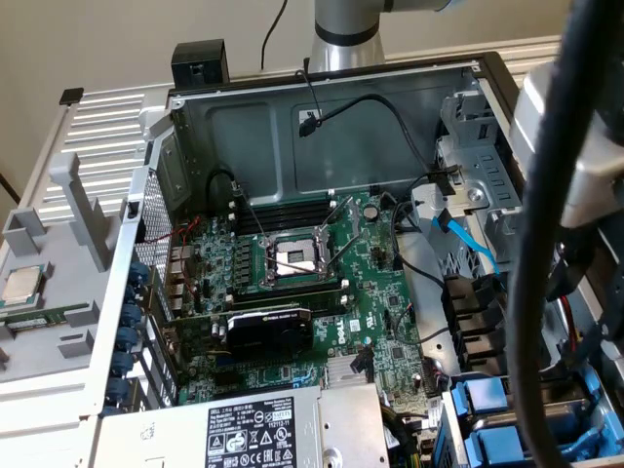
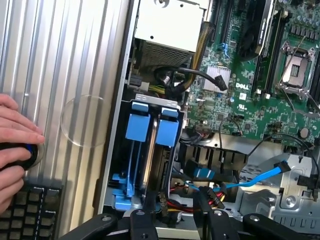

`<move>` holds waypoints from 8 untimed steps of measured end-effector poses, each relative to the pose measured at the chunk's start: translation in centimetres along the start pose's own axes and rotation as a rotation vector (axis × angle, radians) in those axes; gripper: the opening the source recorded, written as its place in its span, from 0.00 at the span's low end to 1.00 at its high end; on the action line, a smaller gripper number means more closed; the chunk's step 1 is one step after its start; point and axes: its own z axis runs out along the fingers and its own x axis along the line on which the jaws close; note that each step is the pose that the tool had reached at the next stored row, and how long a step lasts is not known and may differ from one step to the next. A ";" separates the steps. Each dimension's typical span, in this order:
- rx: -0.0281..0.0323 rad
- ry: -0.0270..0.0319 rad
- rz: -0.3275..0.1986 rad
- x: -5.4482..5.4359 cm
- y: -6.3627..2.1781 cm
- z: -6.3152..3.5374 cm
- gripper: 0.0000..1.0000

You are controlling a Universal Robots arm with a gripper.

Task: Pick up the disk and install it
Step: 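Insert the first disk wire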

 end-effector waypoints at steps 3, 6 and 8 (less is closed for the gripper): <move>-0.0001 -0.0127 -0.001 0.3 -0.19 0.21 0.43; 0.0005 -0.0301 0.000 0.8 -0.27 0.35 0.43; 0.0015 -0.0455 0.001 1.1 -0.31 0.43 0.43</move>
